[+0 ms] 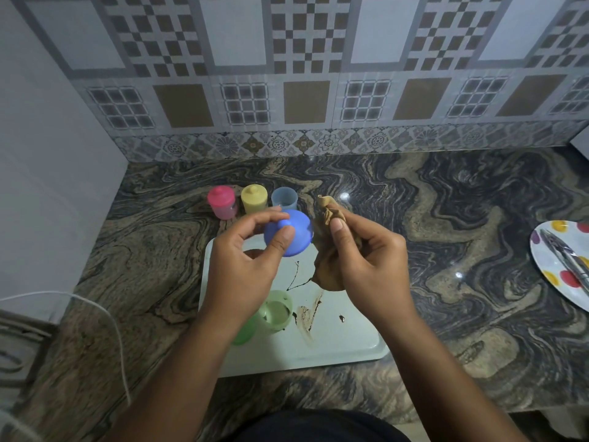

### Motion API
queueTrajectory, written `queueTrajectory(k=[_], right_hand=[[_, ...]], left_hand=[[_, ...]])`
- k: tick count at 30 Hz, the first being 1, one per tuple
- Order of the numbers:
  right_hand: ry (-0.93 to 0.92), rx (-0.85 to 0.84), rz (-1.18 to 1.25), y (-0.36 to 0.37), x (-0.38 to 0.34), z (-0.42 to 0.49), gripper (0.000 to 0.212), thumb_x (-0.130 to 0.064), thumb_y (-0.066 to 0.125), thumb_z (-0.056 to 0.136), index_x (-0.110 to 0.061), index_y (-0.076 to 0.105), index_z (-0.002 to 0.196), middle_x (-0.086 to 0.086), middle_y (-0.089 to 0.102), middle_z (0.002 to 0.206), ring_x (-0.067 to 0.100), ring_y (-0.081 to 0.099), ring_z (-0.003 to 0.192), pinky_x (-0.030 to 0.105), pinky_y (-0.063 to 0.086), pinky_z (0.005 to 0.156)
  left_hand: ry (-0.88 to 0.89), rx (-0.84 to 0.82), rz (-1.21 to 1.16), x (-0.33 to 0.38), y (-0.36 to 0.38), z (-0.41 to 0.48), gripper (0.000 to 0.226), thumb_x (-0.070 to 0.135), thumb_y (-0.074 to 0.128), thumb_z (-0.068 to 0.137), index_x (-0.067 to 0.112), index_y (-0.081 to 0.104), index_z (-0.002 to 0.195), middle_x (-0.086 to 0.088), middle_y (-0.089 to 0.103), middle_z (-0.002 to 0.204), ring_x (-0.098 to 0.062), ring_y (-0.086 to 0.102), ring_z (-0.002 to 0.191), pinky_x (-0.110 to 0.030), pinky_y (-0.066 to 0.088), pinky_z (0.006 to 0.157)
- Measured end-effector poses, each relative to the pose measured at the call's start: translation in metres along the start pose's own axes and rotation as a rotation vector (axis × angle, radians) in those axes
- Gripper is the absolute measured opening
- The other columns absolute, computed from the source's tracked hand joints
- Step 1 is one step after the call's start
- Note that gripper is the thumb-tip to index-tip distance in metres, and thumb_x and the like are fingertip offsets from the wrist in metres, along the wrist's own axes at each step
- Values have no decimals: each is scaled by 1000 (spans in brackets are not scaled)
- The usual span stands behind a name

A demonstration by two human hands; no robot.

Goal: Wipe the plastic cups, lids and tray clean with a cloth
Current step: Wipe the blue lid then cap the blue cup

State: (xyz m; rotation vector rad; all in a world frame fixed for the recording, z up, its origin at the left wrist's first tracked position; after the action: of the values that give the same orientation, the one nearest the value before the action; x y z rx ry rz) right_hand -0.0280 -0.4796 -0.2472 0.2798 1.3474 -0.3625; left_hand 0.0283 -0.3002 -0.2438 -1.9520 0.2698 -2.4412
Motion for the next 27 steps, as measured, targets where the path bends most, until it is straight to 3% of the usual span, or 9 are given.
queueTrajectory(k=[3, 6, 9, 11, 14, 15, 17, 21, 27], right_hand=[[16, 10, -13, -3, 12, 3, 26, -17, 60, 103, -25, 74, 123, 4, 69, 82, 14, 58, 71, 29, 51, 65], [-31, 19, -98, -5, 26, 6, 35, -37, 60, 97, -34, 67, 131, -9, 73, 118, 8, 62, 95, 45, 57, 88], [-159, 22, -260, -3, 32, 11, 33, -22, 61, 98, -21, 70, 130, -4, 68, 133, 8, 67, 117, 40, 54, 105], [-264, 17, -378, 1, 34, 18, 32, -10, 63, 97, -7, 70, 128, 4, 67, 134, 10, 61, 130, 32, 51, 109], [-375, 4, -586, 12, 51, 41, 32, -5, 62, 96, 1, 70, 126, 15, 67, 134, 22, 62, 129, 18, 43, 111], [-389, -18, -640, 18, 58, 52, 33, -6, 61, 96, 2, 68, 127, 19, 65, 135, 28, 63, 128, 20, 43, 112], [-374, -87, -735, 30, 77, 73, 39, -12, 55, 98, 3, 64, 133, 23, 60, 141, 35, 62, 129, 38, 52, 107], [-301, -203, -903, 45, 116, 110, 44, -18, 49, 102, 2, 57, 140, 27, 51, 149, 44, 60, 128, 58, 59, 90], [-240, -248, -982, 51, 139, 146, 45, -17, 49, 105, -4, 50, 148, 20, 43, 158, 40, 58, 131, 53, 58, 93]], left_hand=[[13, 16, -13, -6, -5, 5, 16, 15, 72, 88, 26, 72, 100, 8, 75, 105, -12, 69, 104, -32, 54, 91], [26, 15, 36, -12, -5, 10, 17, 18, 73, 88, 30, 71, 99, 11, 75, 105, -8, 69, 103, -29, 54, 90], [28, 10, 164, -26, -4, 19, 17, 25, 75, 86, 36, 72, 98, 14, 71, 111, -5, 66, 106, -25, 56, 78], [91, 35, 299, -32, -3, 32, 17, 22, 76, 84, 29, 75, 99, 8, 66, 115, -6, 63, 107, -20, 51, 82], [161, 53, 452, -43, 4, 61, 15, 21, 75, 83, 18, 77, 98, 1, 70, 96, -15, 65, 88, -25, 52, 79], [137, 47, 496, -51, 6, 72, 17, 24, 73, 84, 17, 77, 99, 0, 71, 88, -18, 65, 80, -28, 52, 74], [78, 27, 610, -69, 12, 95, 22, 31, 69, 85, 17, 77, 100, -4, 73, 81, -23, 65, 73, -32, 53, 69], [59, -63, 812, -93, 27, 131, 26, 36, 63, 88, 18, 74, 103, -6, 76, 94, -29, 69, 86, -38, 56, 75], [37, -113, 927, -120, 41, 170, 29, 33, 64, 89, 14, 72, 110, -11, 71, 110, -32, 66, 99, -43, 56, 82]])
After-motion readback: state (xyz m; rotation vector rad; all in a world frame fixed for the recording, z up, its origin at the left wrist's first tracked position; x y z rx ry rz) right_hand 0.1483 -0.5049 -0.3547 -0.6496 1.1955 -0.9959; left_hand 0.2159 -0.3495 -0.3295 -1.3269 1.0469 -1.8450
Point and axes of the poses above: each hand's wrist, its own z-axis towards the middle knuckle, its own y-axis out of the palm, x = y × z, the point moved 8 cm from there along z, towards the middle knuckle
